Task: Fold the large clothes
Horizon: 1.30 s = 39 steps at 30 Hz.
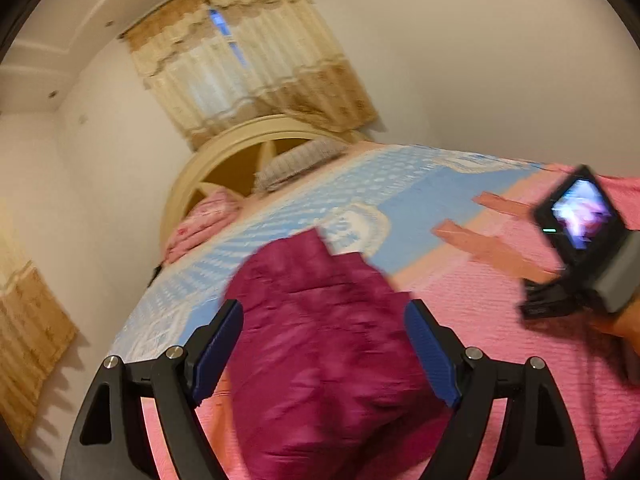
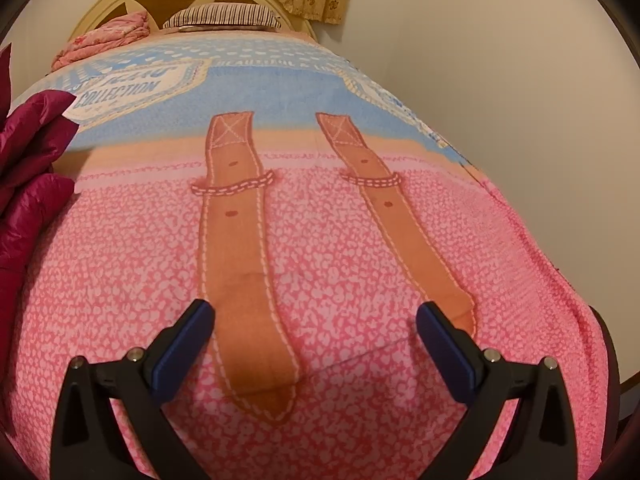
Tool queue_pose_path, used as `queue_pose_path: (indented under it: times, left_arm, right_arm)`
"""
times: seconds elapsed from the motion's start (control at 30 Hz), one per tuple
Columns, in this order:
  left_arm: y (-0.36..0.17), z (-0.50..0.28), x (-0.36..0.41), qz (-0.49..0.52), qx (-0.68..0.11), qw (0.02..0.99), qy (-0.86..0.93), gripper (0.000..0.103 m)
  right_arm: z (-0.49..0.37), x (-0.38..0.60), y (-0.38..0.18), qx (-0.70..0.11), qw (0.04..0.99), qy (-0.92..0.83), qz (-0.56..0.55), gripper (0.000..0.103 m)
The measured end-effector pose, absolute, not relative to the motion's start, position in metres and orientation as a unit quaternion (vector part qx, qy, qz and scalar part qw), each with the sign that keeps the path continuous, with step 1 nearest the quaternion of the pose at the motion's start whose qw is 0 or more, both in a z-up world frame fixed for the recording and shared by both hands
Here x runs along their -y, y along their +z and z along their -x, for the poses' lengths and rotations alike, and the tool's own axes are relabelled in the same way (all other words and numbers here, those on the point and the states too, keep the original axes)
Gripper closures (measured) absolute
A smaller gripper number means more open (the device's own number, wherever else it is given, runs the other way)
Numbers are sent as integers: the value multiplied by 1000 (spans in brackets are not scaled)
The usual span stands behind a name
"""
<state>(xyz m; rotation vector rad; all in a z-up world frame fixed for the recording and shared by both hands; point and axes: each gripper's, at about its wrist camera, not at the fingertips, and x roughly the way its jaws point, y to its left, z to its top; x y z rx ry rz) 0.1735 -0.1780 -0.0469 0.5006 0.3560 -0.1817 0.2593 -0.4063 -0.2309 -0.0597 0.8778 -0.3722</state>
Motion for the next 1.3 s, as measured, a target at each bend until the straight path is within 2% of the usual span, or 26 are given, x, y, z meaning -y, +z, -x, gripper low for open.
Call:
queue_pose_path:
  times: [0.37,0.53,0.67,0.83,1.0,1.17,1.3]
  left_arm:
    - [-68,-272,77,-148,-258,954,41,19]
    - [-75,-311,46,-126,-281,946,99,19]
    - [-76,-337,34,-118,-290,942,123,19]
    - [-84,-363,23,-84,-315,934,147,19]
    - [-93,-371,19,-58,-332,931,143,19]
    - [-103,-379,23,-26,-338,936,92,19]
    - [-118,-385,53,-62,-346,933,73,19]
  right_arm:
    - [-284,356,-223,-425,896,-127,31,1]
    - [-301,331,-180,-406,908,-101,-4,24]
    - [-319,301,-120,-364,928,-82,-22,25]
    - [-351,239,-77,-340,939,-48,-31,35]
    - [-374,186,-97,-358,933,-38,-2,41]
    - [-365,210,-150,-368,928,-62,-6,43]
    - [-352,234,-179,-370,926,-69,-37,43]
